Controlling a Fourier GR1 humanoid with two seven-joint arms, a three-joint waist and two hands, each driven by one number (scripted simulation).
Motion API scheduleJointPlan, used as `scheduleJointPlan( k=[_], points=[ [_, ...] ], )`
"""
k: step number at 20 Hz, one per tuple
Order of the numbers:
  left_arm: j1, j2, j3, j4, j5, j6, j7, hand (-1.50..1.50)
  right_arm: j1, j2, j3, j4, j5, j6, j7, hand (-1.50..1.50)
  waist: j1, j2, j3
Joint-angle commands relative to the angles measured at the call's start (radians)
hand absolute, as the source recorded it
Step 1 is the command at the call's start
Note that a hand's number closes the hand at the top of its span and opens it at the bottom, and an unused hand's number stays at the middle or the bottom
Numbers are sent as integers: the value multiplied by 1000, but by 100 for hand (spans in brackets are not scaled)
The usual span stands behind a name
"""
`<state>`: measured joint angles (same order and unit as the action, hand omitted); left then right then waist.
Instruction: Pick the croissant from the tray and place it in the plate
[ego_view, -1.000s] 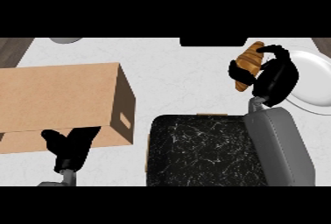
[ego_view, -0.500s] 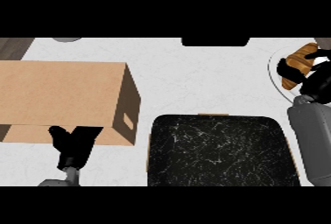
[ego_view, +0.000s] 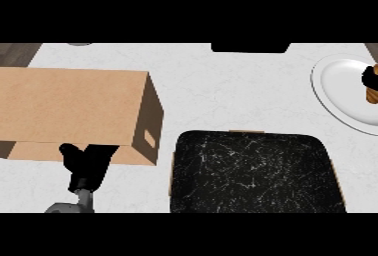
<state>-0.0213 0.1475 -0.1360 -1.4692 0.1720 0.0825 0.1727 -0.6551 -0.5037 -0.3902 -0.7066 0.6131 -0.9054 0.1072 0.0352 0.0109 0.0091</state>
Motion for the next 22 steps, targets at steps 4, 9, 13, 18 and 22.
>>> scheduleJointPlan(
  k=[4,9,13,18,22],
  points=[
    [-19,0,-17,32,-16,-2,41,0,-40,-106,-43,304,-21,152,11,-150,30,23,-4],
    [-43,-22,-24,45,-21,17,65,0,-87,-155,-69,382,-83,353,-81,-150,31,24,-1],
    [-16,-21,-16,50,-13,7,34,0,-56,-144,-163,364,-191,382,-272,-150,22,24,2],
    [36,-2,-25,11,-25,4,37,0,-82,-104,-282,325,-310,310,-431,-150,30,16,1],
    [5,-9,-13,47,-23,5,28,0,-76,-132,-362,361,-390,353,-522,-150,14,15,-2]
  ],
)
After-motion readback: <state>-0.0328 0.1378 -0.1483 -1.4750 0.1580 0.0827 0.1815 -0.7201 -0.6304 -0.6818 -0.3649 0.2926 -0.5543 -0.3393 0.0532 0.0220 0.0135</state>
